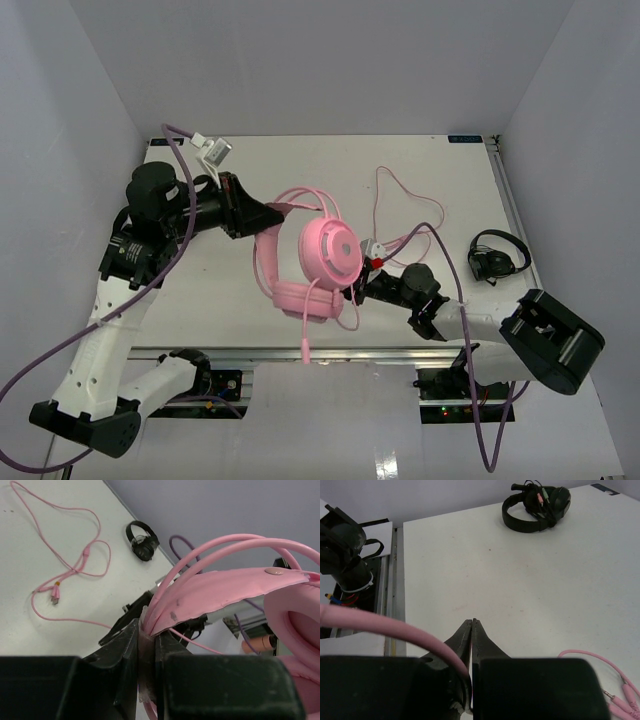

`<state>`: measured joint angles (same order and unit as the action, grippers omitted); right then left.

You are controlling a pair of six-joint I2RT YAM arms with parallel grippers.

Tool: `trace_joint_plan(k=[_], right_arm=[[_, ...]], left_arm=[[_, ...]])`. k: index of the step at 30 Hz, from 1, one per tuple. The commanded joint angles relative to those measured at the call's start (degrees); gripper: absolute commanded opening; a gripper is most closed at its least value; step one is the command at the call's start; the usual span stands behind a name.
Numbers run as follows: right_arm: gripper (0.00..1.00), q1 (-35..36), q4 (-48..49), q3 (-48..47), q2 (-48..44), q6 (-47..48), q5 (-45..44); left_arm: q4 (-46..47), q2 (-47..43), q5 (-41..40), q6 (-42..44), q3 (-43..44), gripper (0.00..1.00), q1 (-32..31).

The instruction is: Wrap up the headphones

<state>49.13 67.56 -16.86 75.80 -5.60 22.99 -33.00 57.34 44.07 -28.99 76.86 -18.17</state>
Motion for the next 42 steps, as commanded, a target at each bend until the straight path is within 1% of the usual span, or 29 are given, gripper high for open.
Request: trace_joint_plan(k=[1, 3, 8, 11, 17, 18, 20, 23, 25, 27, 30, 32, 35, 37, 39, 41, 42], right_arm=[[0.08, -1.5, -2.1, -1.0, -3.7, 1.3, -3.6], [0.08, -2.7, -5.2, -3.1, -4.3, 1.3, -3.3], [0.08, -4.6, -13.2, -9.8, -3.6, 2.0, -3.4], [0.08, -6.4, -17.9, -14.1, -1.3, 2.2, -2.6], [0.08, -8.9, -27.2, -25.8, 3.9, 4.0, -1.3], [0.08, -9.0, -28.5, -25.9, 4.6, 4.0, -1.2], [0.08, -9.3, -32.4, -30.7, 6.8, 5.9, -1.5], [0.08, -10.2, -38.5, -35.3, 7.7, 9.0, -2.8], [0.08, -10.8, -42.0, -37.4, 7.3, 10.4, -5.2], [0.08, -11.7, -47.4, -39.6, 6.5, 11.9, -7.4], [0.08, -13.0, -53.5, -42.4, 4.7, 13.4, -9.5], [0.08, -13.5, -60.8, -44.2, 2.9, 14.9, -10.6], [0.08, -13.5, -67.3, -47.0, 1.7, 15.9, -12.4], [0.08, -13.5, -74.4, -49.1, 1.2, 16.0, -11.1], [0.08, -13.5, -76.8, -49.7, 1.1, 16.0, -10.3], [0.08, -13.5, -80.9, -50.3, 0.6, 15.3, -8.6], [0.08, -13.5, -81.8, -50.6, 0.5, 14.7, -7.9]], left_arm=[[3.3, -5.2, 12.8, 4.1, -4.0, 0.00, -0.2], [3.0, -6.7, 11.1, 3.9, -6.5, 0.00, -0.3], [3.2, -8.7, 11.1, 3.8, -12.3, 0.00, -0.4], [6.2, -8.7, 12.4, 2.2, -15.4, 0.00, -0.4], [9.3, -7.6, 11.9, 2.6, -17.3, 0.00, -2.0], [9.4, -6.9, 11.4, 2.6, -17.3, 0.00, -2.5], [9.6, -3.3, 8.8, 4.1, -17.1, 0.00, -5.2], [9.7, 1.3, 3.6, 6.8, -16.3, 0.00, -10.2], [9.3, 6.0, -2.1, 8.7, -15.3, 0.00, -13.6], [8.2, 8.9, -6.5, 10.6, -14.3, 0.00, -16.3], [5.4, 12.5, -12.6, 12.9, -13.0, 0.00, -17.7], [2.3, 13.8, -20.3, 13.7, -11.9, 0.00, -18.0], [-0.4, 15.2, -28.0, 14.6, -10.2, 0.00, -18.3], [-3.0, 16.1, -35.5, 14.8, -8.8, 0.00, -18.5], [-4.3, 16.9, -39.2, 14.9, -7.0, 0.00, -19.2], [-7.6, 19.0, -49.5, 15.1, -5.0, 0.00, -20.4], [-8.4, 19.7, -52.4, 15.0, -4.2, 0.00, -21.1]])
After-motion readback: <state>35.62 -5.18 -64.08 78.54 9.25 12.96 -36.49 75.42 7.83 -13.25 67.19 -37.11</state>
